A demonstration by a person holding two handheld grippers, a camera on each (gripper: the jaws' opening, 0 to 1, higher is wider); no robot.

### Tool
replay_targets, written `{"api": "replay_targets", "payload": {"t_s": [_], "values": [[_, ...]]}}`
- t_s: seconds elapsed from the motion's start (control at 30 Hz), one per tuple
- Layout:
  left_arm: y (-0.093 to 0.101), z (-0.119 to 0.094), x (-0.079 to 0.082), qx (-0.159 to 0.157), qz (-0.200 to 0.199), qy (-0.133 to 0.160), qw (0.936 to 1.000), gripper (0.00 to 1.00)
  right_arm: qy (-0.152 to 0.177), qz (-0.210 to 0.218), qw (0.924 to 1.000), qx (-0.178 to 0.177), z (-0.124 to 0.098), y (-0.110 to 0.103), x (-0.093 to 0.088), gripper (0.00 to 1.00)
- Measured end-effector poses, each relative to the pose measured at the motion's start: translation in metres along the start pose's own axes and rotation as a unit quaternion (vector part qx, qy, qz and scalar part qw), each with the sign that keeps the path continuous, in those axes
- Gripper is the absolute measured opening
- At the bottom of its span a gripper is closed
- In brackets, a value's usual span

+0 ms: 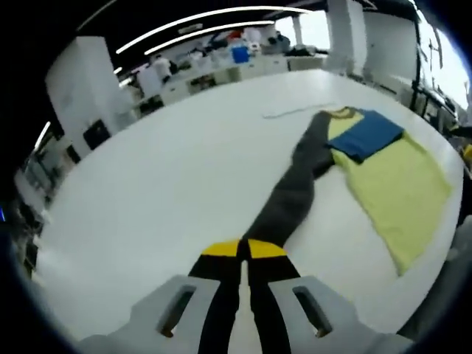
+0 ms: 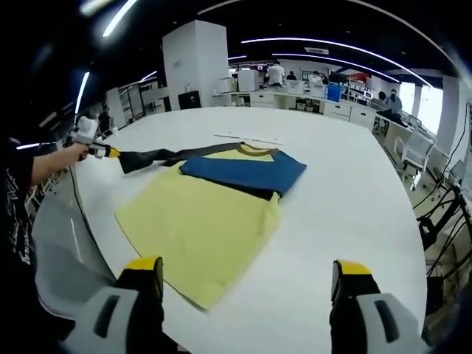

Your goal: Fold the garment on the visible template until the final outline fits inside the template.

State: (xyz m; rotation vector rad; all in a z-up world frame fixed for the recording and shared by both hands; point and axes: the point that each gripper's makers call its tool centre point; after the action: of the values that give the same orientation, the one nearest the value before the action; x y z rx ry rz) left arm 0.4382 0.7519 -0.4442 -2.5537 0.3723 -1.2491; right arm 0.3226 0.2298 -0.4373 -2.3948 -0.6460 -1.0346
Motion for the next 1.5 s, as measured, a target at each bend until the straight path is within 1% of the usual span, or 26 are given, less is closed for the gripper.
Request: {"api": "replay_targets", "payload": {"t_s": [0.07, 0.17, 0.27, 0.3, 0.43, 0.5, 0.57, 0.83, 1.0, 1.27, 1.5], "values": [[-0.005, 0.004, 0.002, 0.006, 0.007, 0.001, 1.0000, 0.00, 0.000, 0.001, 1.0000, 0.000, 0.000, 0.000, 0.000, 0.95], [-0.011, 0.009, 0.006, 0.017, 0.037, 0.005, 0.9991, 0.00, -0.002, 0.003, 1.0000, -0.002, 0.000, 0.002, -0.001, 0.95], [-0.016, 0.013, 0.009, 0.027, 0.046, 0.008, 0.9985, 0.00, -0.004, 0.005, 1.0000, -0.004, 0.000, 0.004, -0.003, 0.95], [-0.023, 0.016, 0.010, 0.042, 0.048, 0.008, 0.9979, 0.00, -0.006, 0.006, 1.0000, -0.005, 0.000, 0.005, -0.003, 0.95], [-0.035, 0.022, 0.017, 0.066, 0.067, 0.020, 0.9953, 0.00, -0.008, 0.008, 0.9999, -0.007, 0.000, 0.007, -0.005, 0.95], [-0.036, 0.024, 0.017, 0.069, 0.070, 0.017, 0.9950, 0.00, -0.008, 0.010, 0.9999, -0.008, 0.000, 0.008, -0.005, 0.95], [-0.035, 0.030, 0.010, 0.062, 0.062, -0.001, 0.9961, 0.00, -0.010, 0.012, 0.9998, -0.009, 0.001, 0.009, -0.006, 0.95], [-0.039, 0.045, -0.004, 0.057, 0.054, -0.021, 0.9967, 0.00, -0.015, 0.014, 0.9997, -0.012, 0.002, 0.009, -0.008, 0.95], [-0.040, 0.051, -0.008, 0.057, 0.047, -0.024, 0.9970, 0.00, -0.017, 0.014, 0.9997, -0.014, 0.003, 0.010, -0.007, 0.95], [-0.039, 0.062, -0.013, 0.065, 0.045, -0.032, 0.9963, 0.00, -0.018, 0.013, 0.9996, -0.015, 0.004, 0.010, -0.005, 0.95], [-0.037, 0.073, -0.022, 0.063, 0.041, -0.045, 0.9962, 0.00, -0.016, 0.010, 0.9998, -0.011, 0.006, 0.009, -0.003, 0.97]]}}
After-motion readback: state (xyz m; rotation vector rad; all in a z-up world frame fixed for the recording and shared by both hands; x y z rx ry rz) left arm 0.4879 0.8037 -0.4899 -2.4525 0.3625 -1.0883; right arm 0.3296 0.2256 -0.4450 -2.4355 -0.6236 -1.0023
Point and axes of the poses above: the point that each gripper's makers call its tool centre point, and the gripper's own axes: z roughly forward along the fingers, y roughly to its right, x roughly out of its top, and after that the axes turned 14 degrees about x, right-handed
